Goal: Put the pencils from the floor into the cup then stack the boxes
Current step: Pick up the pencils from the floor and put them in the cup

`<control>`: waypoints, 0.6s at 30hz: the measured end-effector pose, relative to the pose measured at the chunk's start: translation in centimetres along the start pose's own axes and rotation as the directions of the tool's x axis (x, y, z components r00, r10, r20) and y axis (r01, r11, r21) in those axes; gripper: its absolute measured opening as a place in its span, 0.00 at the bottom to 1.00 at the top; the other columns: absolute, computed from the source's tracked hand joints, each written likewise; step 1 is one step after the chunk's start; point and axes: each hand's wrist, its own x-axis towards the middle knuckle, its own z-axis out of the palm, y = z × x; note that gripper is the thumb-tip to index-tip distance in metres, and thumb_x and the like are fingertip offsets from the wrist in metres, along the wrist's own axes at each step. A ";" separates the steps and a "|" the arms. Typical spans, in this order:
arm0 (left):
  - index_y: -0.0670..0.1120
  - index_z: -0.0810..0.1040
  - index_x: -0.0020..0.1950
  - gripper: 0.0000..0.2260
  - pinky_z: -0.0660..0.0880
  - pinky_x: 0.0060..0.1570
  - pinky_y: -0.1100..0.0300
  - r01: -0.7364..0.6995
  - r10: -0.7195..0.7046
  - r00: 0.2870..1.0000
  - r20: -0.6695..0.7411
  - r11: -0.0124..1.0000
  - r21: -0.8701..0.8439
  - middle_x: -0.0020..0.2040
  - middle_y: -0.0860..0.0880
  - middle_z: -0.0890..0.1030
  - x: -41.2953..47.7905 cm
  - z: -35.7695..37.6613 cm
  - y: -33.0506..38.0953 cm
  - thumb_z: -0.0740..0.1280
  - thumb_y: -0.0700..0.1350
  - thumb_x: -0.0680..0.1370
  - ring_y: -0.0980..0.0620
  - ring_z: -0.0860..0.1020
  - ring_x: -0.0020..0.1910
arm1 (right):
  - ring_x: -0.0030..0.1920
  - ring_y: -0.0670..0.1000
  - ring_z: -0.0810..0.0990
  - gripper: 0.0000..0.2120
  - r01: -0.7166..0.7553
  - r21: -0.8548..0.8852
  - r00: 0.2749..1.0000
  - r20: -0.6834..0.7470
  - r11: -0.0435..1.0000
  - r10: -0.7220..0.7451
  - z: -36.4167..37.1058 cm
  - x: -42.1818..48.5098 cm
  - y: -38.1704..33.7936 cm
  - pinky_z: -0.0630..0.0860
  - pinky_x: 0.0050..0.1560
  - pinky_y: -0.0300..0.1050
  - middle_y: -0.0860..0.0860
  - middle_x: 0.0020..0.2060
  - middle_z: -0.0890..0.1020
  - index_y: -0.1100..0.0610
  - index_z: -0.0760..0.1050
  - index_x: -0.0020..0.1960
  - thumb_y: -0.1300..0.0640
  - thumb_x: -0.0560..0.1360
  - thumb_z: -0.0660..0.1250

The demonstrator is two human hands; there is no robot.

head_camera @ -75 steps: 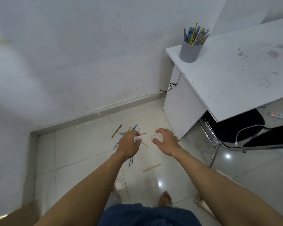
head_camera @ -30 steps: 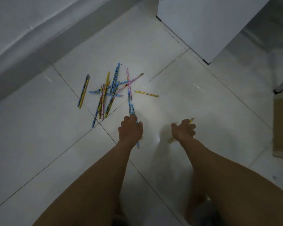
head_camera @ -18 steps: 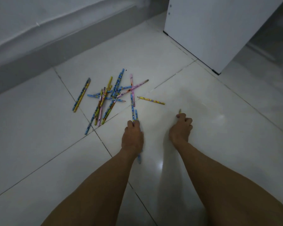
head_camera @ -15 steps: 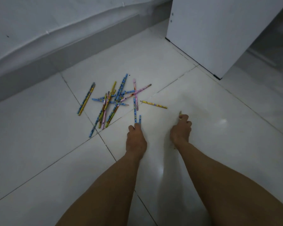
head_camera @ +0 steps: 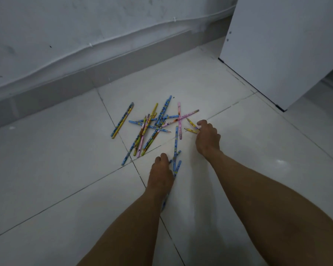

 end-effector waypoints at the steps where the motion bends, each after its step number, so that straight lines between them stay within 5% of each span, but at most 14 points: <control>1: 0.38 0.67 0.54 0.11 0.70 0.47 0.49 0.003 -0.004 0.999 -0.034 1.000 -0.028 0.54 0.37 0.72 0.2 -0.4 -0.1 0.58 0.30 0.73 0.39 0.73 0.50 | 0.60 0.60 0.71 0.22 0.007 -0.007 1.000 0.006 1.000 -0.007 0.2 0.5 -0.3 0.66 0.59 0.53 0.56 0.60 0.75 0.54 0.68 0.65 0.70 0.75 0.57; 7: 0.38 0.66 0.65 0.17 0.71 0.52 0.51 0.063 -0.107 0.958 -0.265 0.983 -0.171 0.57 0.38 0.74 3.5 -3.6 -0.4 0.59 0.33 0.76 0.41 0.73 0.56 | 0.61 0.61 0.70 0.18 0.117 -0.067 0.992 0.056 0.991 -0.113 1.3 3.0 -2.3 0.67 0.59 0.54 0.57 0.61 0.72 0.56 0.73 0.61 0.69 0.74 0.59; 10: 0.37 0.67 0.64 0.17 0.70 0.52 0.49 0.091 -0.114 0.933 -0.342 0.992 -0.083 0.59 0.38 0.71 5.5 -4.8 -0.8 0.63 0.39 0.76 0.39 0.72 0.56 | 0.61 0.61 0.69 0.19 0.203 -0.075 0.977 0.073 0.976 -0.198 1.4 4.1 -2.9 0.68 0.57 0.54 0.56 0.64 0.71 0.57 0.73 0.61 0.72 0.74 0.58; 18: 0.40 0.64 0.67 0.28 0.69 0.55 0.46 0.186 -0.162 0.946 -0.282 0.980 0.062 0.64 0.40 0.68 10.8 -6.8 -2.8 0.69 0.54 0.74 0.38 0.69 0.60 | 0.65 0.60 0.68 0.19 0.293 -0.125 0.941 0.215 0.948 -0.262 2.1 6.6 -2.1 0.64 0.60 0.54 0.53 0.59 0.75 0.52 0.75 0.53 0.72 0.73 0.56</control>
